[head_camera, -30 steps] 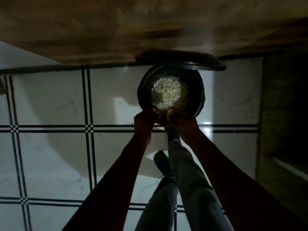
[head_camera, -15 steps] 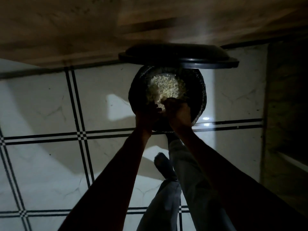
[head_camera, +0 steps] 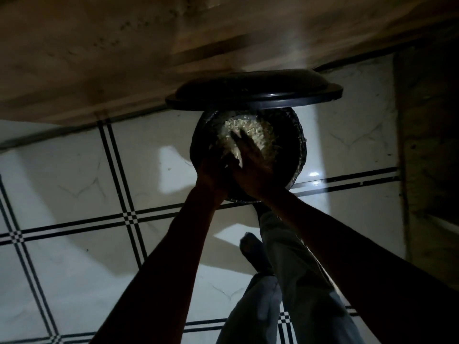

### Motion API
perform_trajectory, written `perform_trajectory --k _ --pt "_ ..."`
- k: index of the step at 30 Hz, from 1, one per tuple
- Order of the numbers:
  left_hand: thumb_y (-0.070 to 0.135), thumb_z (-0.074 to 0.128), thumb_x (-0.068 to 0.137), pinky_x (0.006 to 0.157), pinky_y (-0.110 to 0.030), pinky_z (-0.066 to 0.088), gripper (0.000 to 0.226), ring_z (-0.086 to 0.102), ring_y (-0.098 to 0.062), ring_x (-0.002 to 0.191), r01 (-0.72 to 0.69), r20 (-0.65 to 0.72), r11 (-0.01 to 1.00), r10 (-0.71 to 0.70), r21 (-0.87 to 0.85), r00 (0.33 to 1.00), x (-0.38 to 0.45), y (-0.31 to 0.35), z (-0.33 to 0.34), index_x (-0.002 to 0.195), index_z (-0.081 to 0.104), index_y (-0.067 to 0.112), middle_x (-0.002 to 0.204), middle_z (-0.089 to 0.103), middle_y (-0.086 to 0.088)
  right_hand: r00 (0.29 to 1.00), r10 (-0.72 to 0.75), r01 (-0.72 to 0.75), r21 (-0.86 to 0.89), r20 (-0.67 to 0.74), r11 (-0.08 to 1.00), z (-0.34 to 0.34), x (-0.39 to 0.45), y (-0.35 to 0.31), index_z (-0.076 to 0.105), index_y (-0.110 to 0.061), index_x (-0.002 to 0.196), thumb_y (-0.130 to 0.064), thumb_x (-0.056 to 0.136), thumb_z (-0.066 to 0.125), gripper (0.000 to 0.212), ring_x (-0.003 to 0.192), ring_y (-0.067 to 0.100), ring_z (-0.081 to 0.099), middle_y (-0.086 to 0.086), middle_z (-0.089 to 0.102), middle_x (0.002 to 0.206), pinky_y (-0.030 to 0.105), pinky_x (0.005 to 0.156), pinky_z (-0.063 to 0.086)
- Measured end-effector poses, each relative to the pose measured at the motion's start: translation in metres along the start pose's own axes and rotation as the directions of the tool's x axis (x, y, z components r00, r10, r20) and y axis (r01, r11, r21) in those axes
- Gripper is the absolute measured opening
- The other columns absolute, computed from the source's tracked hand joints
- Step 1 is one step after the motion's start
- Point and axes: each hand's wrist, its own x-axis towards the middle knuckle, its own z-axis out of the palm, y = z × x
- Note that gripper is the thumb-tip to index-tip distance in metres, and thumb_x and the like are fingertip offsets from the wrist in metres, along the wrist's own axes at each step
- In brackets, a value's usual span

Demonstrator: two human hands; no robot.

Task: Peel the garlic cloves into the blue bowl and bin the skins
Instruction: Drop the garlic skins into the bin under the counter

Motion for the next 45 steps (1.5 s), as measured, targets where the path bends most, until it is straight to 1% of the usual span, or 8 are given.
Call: perform_trajectory --k 3,7,12,15,21,27,33,45 --pt "0.039 0.028 0.112 0.123 -0.054 0.032 0.058 0.04 -0.037 0.148 -0.023 0.039 1.0 0.023 0.004 0.999 -0.006 0.002 0.002 0.159 0.036 0.007 0.159 0.043 -0.021 0.964 -0.155 0.196 -0.185 0.214 0.963 0.014 -0.009 0.019 0.028 -0.009 0.164 -0.04 0.113 0.026 0.06 0.16 0.04 0.01 0.022 0.021 0.171 0.047 0.132 0.002" --pt "0.04 0.03 0.108 0.111 -0.038 0.045 0.061 0.05 -0.024 0.139 -0.033 0.096 0.997 0.027 0.071 0.995 -0.025 0.011 0.008 0.16 0.033 0.008 0.161 0.043 -0.015 0.94 0.34 -0.318 0.315 -0.016 0.894 -0.023 -0.022 0.018 0.034 -0.015 0.163 -0.043 0.106 0.057 0.068 0.156 0.033 0.029 0.015 0.034 0.167 0.04 0.127 0.026" --pt "0.026 0.034 0.112 0.091 -0.029 0.058 0.036 0.067 -0.023 0.113 -0.053 0.054 0.95 0.038 0.307 0.998 -0.09 0.007 0.033 0.133 0.055 0.007 0.139 0.061 -0.016 0.911 0.385 -0.161 0.731 -0.149 0.663 -0.093 -0.09 -0.001 0.073 0.003 0.11 -0.001 0.091 0.078 0.02 0.084 0.001 0.073 0.007 0.076 0.098 0.021 0.079 0.058" --pt "0.021 0.044 0.109 0.09 -0.029 0.057 0.028 0.071 -0.023 0.109 -0.074 0.096 0.887 0.034 0.455 0.995 -0.154 -0.003 0.067 0.125 0.062 0.007 0.119 0.072 -0.012 0.859 0.458 -0.099 0.805 -0.227 0.585 -0.144 -0.149 -0.015 0.083 -0.014 0.093 -0.022 0.085 0.088 0.012 0.086 0.021 0.077 0.005 0.081 0.089 0.037 0.083 0.062" --pt "0.03 0.047 0.11 0.086 -0.028 0.057 0.029 0.073 -0.015 0.098 -0.26 0.319 0.729 0.06 0.633 0.946 -0.32 -0.055 0.161 0.118 0.067 0.012 0.114 0.075 -0.008 0.772 0.519 0.086 0.869 -0.367 0.487 -0.269 -0.314 -0.064 0.076 -0.004 0.111 -0.027 0.108 0.059 0.029 0.083 0.023 0.076 0.01 0.081 0.093 0.034 0.077 0.061" --pt "0.028 0.055 0.107 0.096 -0.036 0.057 0.023 0.074 -0.022 0.103 -0.451 0.596 0.538 -0.125 0.712 0.793 -0.462 -0.169 0.261 0.117 0.07 0.014 0.106 0.079 -0.007 0.467 0.709 0.29 0.849 -0.528 0.442 -0.351 -0.529 -0.047 0.072 -0.015 0.116 -0.024 0.105 0.063 0.017 0.089 0.018 0.077 0.006 0.078 0.101 0.039 0.086 0.064" --pt "0.017 0.054 0.107 0.075 -0.024 0.057 0.016 0.074 -0.011 0.08 -0.558 0.671 0.374 -0.371 0.741 0.642 -0.572 -0.312 0.347 0.107 0.069 0.013 0.086 0.079 -0.001 0.119 0.847 0.417 0.8 -0.518 0.431 -0.391 -0.717 0.015 0.075 -0.012 0.105 -0.016 0.104 0.066 0.011 0.081 0.018 0.074 0.009 0.078 0.093 0.026 0.071 0.061" --pt "0.015 0.059 0.106 0.07 -0.026 0.058 0.012 0.07 -0.016 0.079 -0.764 0.666 0.004 -0.493 0.645 0.56 -0.633 -0.571 0.467 0.102 0.069 0.008 0.1 0.072 -0.014 -0.133 0.88 0.164 0.866 -0.455 0.473 -0.406 -0.933 0.182 0.08 -0.015 0.096 -0.014 0.097 0.073 0.007 0.076 0.014 0.077 0.001 0.079 0.084 0.023 0.063 0.057"
